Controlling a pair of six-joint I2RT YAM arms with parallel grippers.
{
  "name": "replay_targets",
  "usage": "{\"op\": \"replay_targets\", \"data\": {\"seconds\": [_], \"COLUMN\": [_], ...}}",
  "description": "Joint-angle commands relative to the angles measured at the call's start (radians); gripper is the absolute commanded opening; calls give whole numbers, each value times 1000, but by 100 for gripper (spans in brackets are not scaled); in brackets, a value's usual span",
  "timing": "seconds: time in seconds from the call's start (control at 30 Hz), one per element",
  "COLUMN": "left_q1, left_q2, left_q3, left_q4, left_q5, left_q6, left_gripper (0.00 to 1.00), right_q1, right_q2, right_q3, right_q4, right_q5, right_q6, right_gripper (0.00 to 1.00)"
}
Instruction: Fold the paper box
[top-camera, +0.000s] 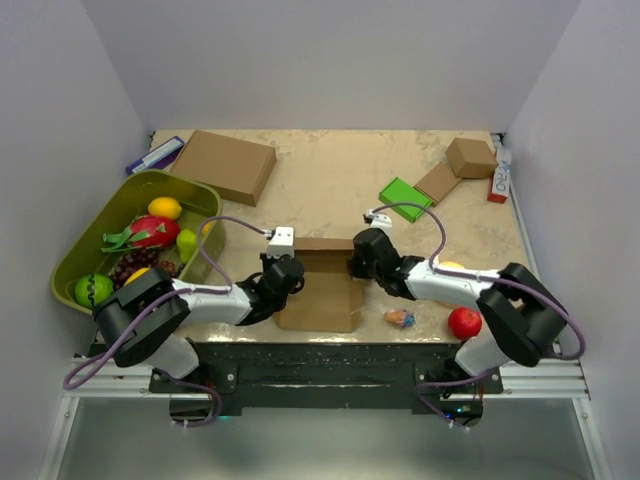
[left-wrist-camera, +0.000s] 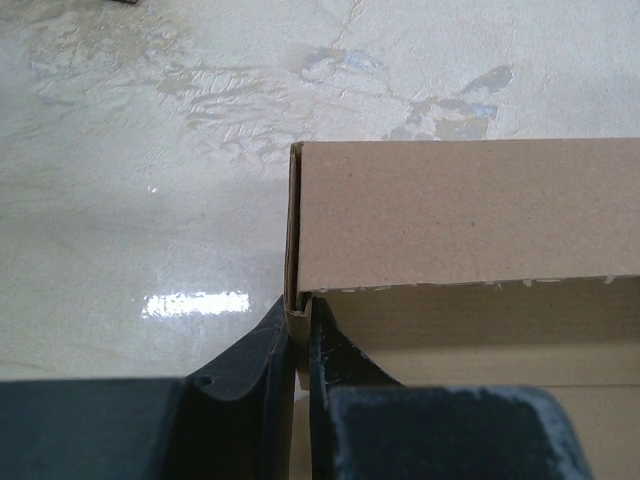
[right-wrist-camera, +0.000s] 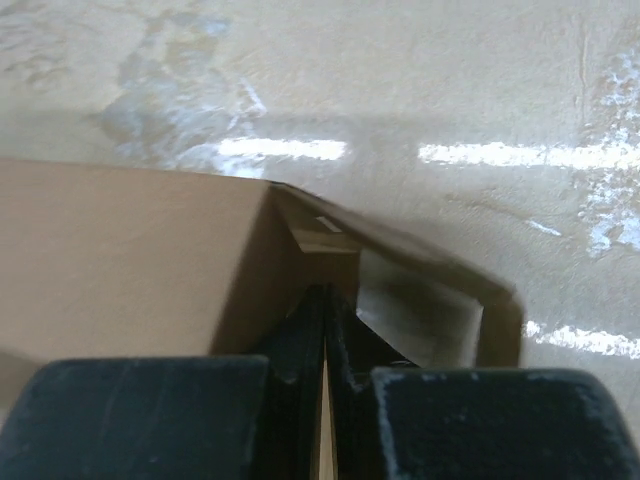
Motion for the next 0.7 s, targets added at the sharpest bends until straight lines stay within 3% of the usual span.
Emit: {"op": "replay_targets", "data": {"seconds": [0.0,0.07,0.1,0.2,0.23,0.43,0.67], "left_q1": [-12,-12,-12,-12,-10,-12,-12], "left_q2": [20,15,15,18,18,20,32], "left_q3": [35,38,38,40,43,41,47], "left_q4": [-71,-75,-77,-80,-80,-80,-72], "left_q5": [-27,-24,-22,-13,-11,-7,1], "left_q6": [9,11,11,11,11,9,12], "left_gripper": [0,0,0,0,0,0,0], "right_q1": [1,-5,-14,-125,-212,-408,-424], "right_q2": [-178,-274,-304,-353,-352,-238,-54], "right_q3": [39,46,50,66,63,32,-37], "right_q4": [-111,-167,-197,-239,-238,-213,-12], "right_q5": [-56,6,38,-20,-49,-153,-274], "right_q6": [-70,-91,-105,-125,-128,-87,-120], "right_gripper": [20,39,58,75,78,79,79]}}
